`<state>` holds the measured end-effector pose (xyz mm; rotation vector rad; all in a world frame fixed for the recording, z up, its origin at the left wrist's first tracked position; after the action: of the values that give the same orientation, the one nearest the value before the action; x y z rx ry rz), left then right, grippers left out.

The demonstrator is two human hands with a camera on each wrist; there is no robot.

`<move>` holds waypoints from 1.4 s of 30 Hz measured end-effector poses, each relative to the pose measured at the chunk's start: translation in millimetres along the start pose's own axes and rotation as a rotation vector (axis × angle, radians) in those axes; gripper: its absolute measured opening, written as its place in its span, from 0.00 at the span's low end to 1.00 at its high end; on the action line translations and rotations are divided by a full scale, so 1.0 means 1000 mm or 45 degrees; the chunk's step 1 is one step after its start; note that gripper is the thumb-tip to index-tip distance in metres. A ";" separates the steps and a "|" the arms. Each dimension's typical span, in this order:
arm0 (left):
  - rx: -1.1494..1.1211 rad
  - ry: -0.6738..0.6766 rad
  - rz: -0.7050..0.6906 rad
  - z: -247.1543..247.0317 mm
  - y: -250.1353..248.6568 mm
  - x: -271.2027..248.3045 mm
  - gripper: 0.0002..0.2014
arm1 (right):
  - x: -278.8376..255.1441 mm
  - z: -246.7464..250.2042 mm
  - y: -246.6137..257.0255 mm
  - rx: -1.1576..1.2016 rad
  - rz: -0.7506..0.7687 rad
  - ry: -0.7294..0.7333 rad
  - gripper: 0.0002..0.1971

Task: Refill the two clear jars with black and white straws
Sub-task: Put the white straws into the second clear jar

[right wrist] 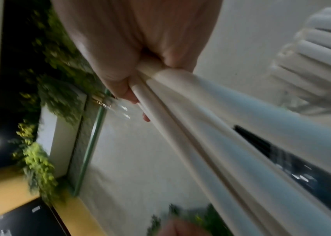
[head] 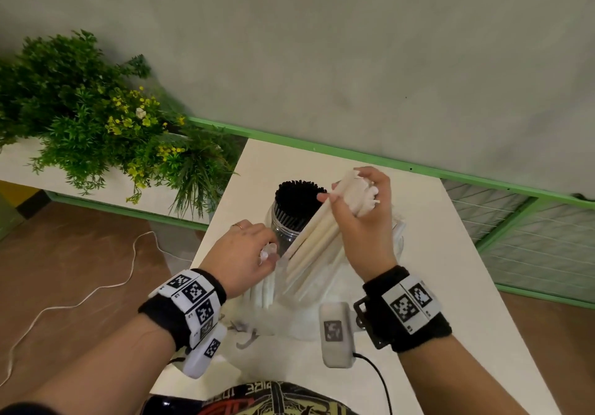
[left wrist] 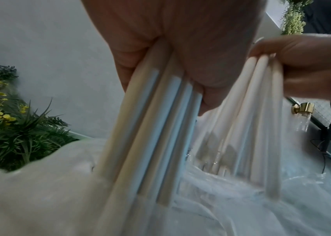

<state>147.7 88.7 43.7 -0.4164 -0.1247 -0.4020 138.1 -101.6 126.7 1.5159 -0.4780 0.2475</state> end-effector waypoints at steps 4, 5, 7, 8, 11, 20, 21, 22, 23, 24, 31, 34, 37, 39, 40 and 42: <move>0.013 -0.031 0.009 -0.002 -0.001 0.002 0.16 | 0.026 0.031 0.034 0.080 0.075 -0.060 0.20; 0.020 -0.035 0.016 -0.002 -0.001 0.002 0.16 | 0.031 0.038 0.040 0.096 0.102 -0.079 0.20; 0.023 -0.050 0.020 -0.003 -0.001 0.002 0.16 | 0.041 0.051 0.049 0.121 0.148 -0.131 0.20; 0.026 -0.058 0.018 -0.004 -0.001 0.002 0.16 | 0.045 0.057 0.051 0.121 0.165 -0.156 0.21; 0.043 -0.071 0.012 -0.006 -0.004 0.003 0.16 | 0.055 0.074 0.056 0.048 0.209 -0.222 0.24; 0.076 -0.073 0.056 -0.014 -0.018 0.006 0.17 | 0.063 0.110 0.021 -0.157 0.189 -0.289 0.22; 0.084 -0.067 0.065 -0.015 -0.018 0.006 0.17 | 0.065 0.110 0.016 -0.172 0.176 -0.282 0.22; 0.089 -0.064 0.073 -0.015 -0.018 0.006 0.17 | 0.067 0.110 0.011 -0.188 0.169 -0.264 0.23; 0.093 -0.065 0.079 -0.016 -0.018 0.006 0.17 | 0.068 0.110 0.006 -0.208 0.162 -0.242 0.23; 0.099 -0.069 0.083 -0.016 -0.018 0.006 0.17 | 0.069 0.109 0.001 -0.222 0.153 -0.221 0.23; 0.133 -0.118 0.070 -0.014 -0.021 0.005 0.14 | 0.066 0.106 -0.040 -0.218 0.085 -0.130 0.23; 0.119 -0.104 0.085 -0.015 -0.021 0.004 0.15 | 0.057 0.104 -0.065 -0.290 0.027 -0.080 0.20; 0.125 -0.122 0.098 -0.015 -0.021 0.002 0.14 | 0.047 0.105 -0.094 -0.354 -0.074 -0.021 0.16; 0.146 -0.141 0.093 -0.015 -0.022 0.002 0.13 | 0.044 0.106 -0.106 -0.438 -0.100 0.028 0.14; 0.157 -0.147 0.091 -0.014 -0.022 0.002 0.12 | 0.043 0.106 -0.109 -0.470 -0.100 0.063 0.14; 0.171 -0.151 0.093 -0.014 -0.022 0.002 0.13 | 0.042 0.106 -0.112 -0.508 -0.083 0.143 0.17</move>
<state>141.1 63.6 39.2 -0.3115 -0.2495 -0.2954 209.7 -218.5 44.5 1.1192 -0.3620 0.1726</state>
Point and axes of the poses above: each hand's wrist, its own x-axis towards the middle knuckle, its own z-axis out of the back of the hand, y = z × x, the point moved 2 cm from there along x, towards the middle knuckle, and after that the axes turned 4 degrees about z, right-handed, at the moved point
